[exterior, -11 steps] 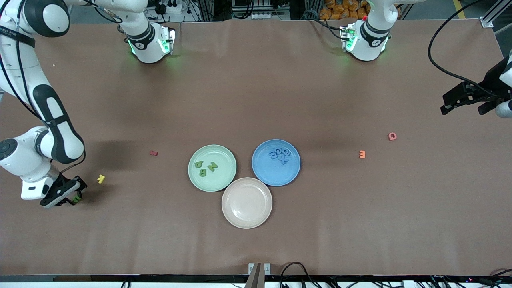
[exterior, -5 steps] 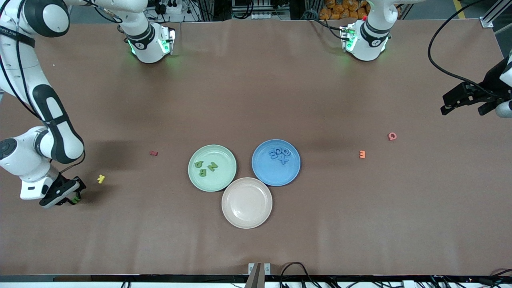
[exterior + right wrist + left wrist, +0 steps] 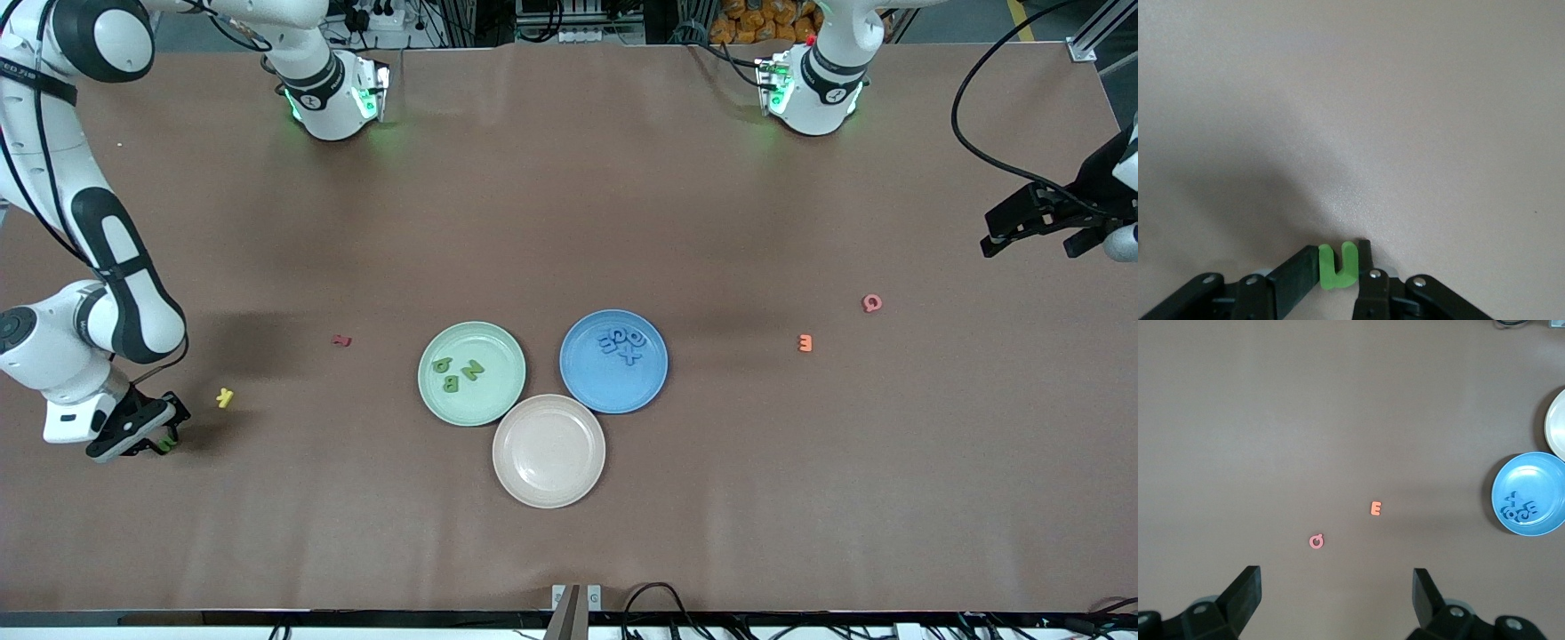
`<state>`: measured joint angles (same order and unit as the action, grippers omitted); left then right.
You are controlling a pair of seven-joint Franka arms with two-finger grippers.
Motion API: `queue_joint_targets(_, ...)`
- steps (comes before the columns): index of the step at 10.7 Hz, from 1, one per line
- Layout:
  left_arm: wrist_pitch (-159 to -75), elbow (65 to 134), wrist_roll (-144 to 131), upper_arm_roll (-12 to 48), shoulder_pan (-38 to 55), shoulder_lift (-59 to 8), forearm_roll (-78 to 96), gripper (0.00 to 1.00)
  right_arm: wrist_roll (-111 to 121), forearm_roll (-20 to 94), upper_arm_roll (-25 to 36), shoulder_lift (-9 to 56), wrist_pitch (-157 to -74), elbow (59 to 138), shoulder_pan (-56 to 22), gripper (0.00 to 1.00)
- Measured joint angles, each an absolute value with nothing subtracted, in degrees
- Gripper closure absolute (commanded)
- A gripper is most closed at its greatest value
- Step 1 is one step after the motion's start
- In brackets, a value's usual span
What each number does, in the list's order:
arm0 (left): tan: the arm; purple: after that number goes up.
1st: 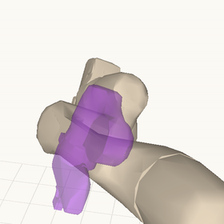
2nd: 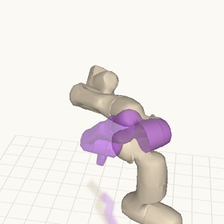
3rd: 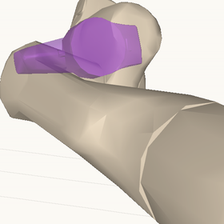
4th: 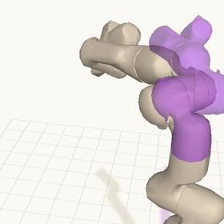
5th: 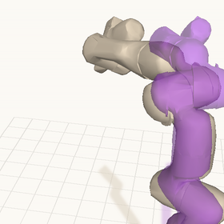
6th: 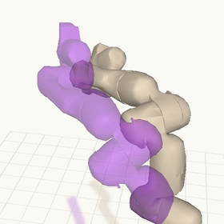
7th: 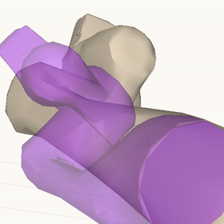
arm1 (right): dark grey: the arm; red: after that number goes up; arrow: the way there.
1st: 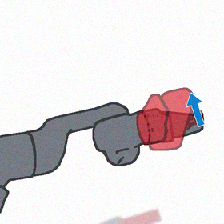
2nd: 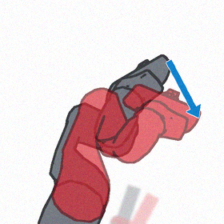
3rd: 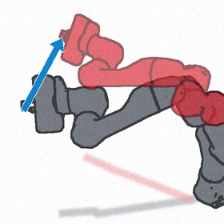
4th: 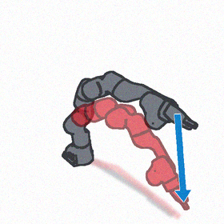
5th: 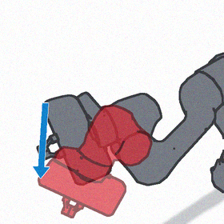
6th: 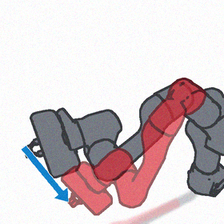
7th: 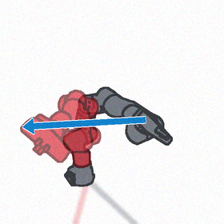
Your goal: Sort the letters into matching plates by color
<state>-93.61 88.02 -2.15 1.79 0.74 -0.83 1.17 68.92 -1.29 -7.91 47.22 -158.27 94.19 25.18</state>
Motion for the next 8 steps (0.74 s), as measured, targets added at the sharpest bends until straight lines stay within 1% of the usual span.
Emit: queue_joint_targets(8, -94.45, 87.99, -2.09, 1.79, 0.74, -0.93, 1.17, 0.0, 66.77, -1.26, -9.02, 46.82, -158.25, 93.47, 26.05, 0.73)
